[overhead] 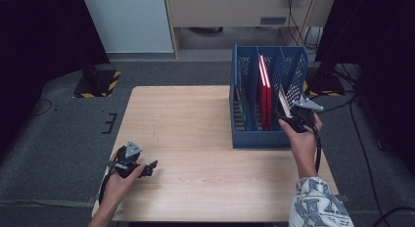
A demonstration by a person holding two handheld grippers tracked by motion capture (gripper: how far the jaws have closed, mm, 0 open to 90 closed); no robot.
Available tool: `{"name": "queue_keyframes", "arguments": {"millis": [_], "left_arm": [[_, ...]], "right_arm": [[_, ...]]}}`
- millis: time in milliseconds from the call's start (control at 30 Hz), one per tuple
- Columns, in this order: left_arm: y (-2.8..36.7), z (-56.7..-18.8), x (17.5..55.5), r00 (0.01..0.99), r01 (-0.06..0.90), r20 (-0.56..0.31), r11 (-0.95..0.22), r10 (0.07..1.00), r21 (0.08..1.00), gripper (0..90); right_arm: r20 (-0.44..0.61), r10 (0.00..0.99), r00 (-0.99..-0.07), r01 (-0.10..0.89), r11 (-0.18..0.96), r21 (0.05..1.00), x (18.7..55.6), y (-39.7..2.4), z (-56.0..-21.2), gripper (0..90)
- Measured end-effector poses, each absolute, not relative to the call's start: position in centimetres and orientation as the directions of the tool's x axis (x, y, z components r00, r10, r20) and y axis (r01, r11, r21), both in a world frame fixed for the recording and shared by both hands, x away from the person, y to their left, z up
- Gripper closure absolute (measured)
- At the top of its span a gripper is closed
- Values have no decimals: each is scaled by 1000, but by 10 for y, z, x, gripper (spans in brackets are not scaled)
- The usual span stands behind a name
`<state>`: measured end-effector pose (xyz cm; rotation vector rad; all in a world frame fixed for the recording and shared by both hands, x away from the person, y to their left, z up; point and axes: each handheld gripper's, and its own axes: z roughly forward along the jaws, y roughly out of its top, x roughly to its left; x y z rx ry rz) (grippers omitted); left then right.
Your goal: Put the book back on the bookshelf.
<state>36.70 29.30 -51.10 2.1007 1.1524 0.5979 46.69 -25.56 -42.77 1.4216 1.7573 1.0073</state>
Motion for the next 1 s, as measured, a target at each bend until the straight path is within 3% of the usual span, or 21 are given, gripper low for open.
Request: {"name": "queue_keyframes", "arguments": {"millis": [600,1000], "left_arm": [[293,-511,367,507,559,78,-396,859,729,34],[293,-511,366,508,557,79,-397,858,729,33]], "right_arm": [[-5,974,-226,438,106,893,448,-254,-422,102],[-4,962,-272,402,117,908,425,-248,-416,98]]}}
